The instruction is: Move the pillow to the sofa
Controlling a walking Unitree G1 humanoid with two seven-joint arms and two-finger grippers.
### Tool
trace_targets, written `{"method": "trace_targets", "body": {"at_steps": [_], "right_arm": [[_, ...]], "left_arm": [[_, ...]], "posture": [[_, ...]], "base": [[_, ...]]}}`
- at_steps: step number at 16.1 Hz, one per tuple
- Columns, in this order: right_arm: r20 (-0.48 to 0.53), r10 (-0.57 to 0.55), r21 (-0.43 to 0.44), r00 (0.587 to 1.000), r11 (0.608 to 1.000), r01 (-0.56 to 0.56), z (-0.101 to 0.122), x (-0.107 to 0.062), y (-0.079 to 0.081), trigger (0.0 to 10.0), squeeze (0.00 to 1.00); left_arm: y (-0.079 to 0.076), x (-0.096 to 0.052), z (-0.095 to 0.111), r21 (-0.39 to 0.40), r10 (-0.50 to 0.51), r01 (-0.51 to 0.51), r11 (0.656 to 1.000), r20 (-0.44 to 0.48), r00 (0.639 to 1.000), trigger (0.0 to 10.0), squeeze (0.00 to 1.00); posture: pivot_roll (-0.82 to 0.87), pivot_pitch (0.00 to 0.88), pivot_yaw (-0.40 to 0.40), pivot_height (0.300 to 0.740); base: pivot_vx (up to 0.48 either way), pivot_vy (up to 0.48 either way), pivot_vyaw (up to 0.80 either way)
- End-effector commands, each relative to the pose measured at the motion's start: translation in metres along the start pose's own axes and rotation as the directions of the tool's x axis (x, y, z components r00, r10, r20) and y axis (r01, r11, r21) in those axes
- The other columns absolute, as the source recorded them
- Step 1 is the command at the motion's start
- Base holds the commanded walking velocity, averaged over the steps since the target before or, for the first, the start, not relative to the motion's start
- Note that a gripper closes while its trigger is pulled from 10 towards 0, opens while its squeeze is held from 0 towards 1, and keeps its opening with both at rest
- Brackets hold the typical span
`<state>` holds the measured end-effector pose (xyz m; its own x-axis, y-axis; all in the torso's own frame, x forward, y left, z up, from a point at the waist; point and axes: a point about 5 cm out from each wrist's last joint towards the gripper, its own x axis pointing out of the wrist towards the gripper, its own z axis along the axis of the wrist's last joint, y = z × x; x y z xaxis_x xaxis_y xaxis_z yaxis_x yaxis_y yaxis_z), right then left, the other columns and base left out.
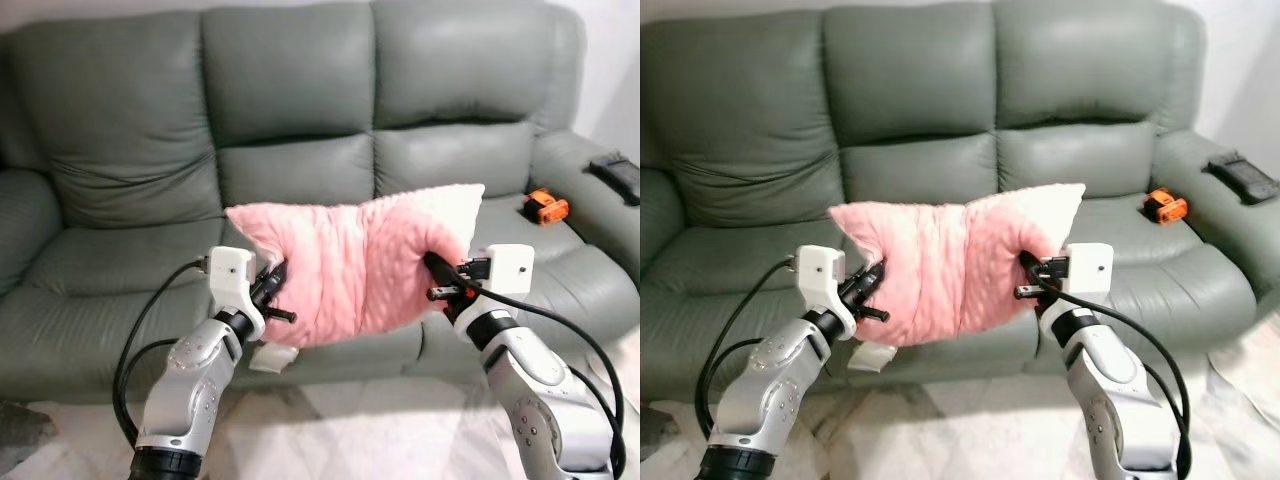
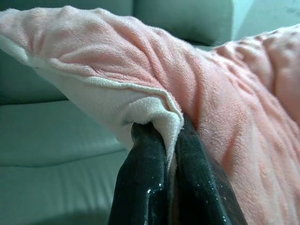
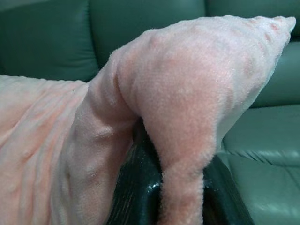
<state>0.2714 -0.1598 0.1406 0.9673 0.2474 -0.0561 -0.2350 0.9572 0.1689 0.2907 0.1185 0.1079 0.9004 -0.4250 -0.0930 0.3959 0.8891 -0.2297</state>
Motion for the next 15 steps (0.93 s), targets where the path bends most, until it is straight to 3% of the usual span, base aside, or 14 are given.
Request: {"method": "trace_targets", "body": {"at_steps": [1,5,15], "right_arm": [[0.03,0.045,0.002,0.999,0.999,-0.045,0.0065,0.0025,0.0102,10.0,0.0],[0.028,0.049,-0.003,0.998,0.999,-0.049,0.0062,0.0023,0.0109,10.0,0.0],[0.022,0.058,-0.007,0.998,0.998,-0.058,0.0045,0.0023,0.012,10.0,0.0]], "left_arm": [[0.0009,0.0006,0.004,0.027,0.005,-0.005,1.0,0.016,1.0,10.0,0.0],[0.0036,0.0003,0.0056,-0.003,0.002,-0.002,1.0,0.028,1.0,10.0,0.0],[0.0005,-0.0002,0.0066,-0.021,-0.023,0.024,0.999,0.041,0.999,10.0,0.0]], "posture": [[-0.22,0.001,0.049,0.74],[-0.22,0.002,0.048,0.74],[-0.22,0.0,0.048,0.74]], "base": [[0.0,0.0,0.0],[0.0,0.0,0.0],[0.395,0.0,0.0]]}}
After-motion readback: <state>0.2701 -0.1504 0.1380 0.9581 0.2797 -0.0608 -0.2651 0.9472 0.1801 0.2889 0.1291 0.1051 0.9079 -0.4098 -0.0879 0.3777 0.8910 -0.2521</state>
